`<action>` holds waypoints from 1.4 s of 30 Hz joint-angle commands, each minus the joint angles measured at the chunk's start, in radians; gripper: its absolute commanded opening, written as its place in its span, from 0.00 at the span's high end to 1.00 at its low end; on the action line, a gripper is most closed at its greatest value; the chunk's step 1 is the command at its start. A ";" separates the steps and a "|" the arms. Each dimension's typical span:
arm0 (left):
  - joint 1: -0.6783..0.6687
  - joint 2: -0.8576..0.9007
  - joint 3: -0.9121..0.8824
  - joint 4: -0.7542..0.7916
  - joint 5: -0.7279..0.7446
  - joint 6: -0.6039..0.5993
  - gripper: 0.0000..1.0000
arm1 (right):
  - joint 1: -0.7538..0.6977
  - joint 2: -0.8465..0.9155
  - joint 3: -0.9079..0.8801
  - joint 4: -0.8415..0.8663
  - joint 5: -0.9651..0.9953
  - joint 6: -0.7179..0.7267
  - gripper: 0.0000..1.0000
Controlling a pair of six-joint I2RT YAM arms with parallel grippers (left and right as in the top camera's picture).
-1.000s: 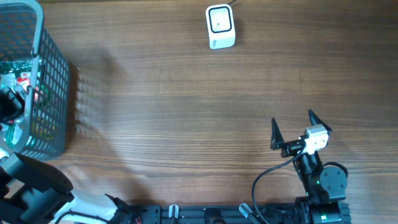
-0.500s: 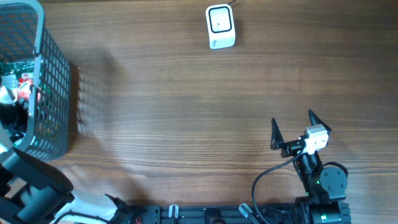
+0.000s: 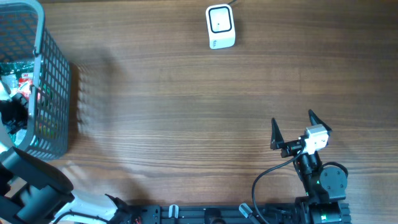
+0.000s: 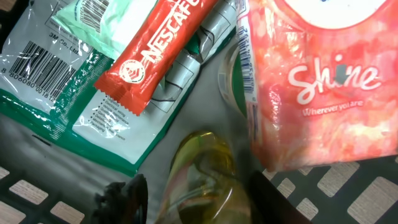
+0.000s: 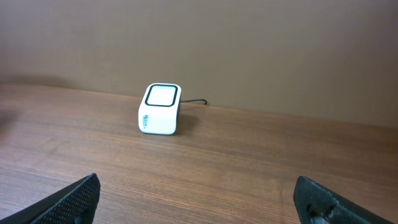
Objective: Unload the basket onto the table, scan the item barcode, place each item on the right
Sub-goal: 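Lift the yellow oil bottle with the left gripper and place it mid-table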
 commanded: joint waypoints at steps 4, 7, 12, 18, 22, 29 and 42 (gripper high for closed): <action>-0.002 -0.030 0.053 -0.016 0.008 -0.001 0.79 | -0.005 -0.003 -0.001 0.006 0.003 0.002 0.00; -0.002 -0.077 0.094 -0.011 0.008 -0.001 0.80 | -0.005 -0.003 -0.001 0.006 0.003 0.002 0.00; -0.002 -0.175 0.139 0.039 0.007 0.000 0.80 | -0.005 -0.003 -0.001 0.006 0.003 0.002 0.00; -0.005 -0.349 0.213 0.215 0.008 -0.044 0.81 | -0.005 -0.003 -0.001 0.006 0.003 0.002 0.00; -0.009 -0.470 0.216 0.365 0.016 -0.210 0.87 | -0.005 -0.003 -0.001 0.006 0.003 0.002 0.00; -0.252 -0.571 0.216 0.405 0.074 -0.300 0.87 | -0.005 -0.003 -0.001 0.006 0.003 0.002 0.00; -1.116 -0.304 0.216 0.156 -0.057 -0.488 0.90 | -0.005 -0.003 -0.001 0.006 0.003 0.002 0.00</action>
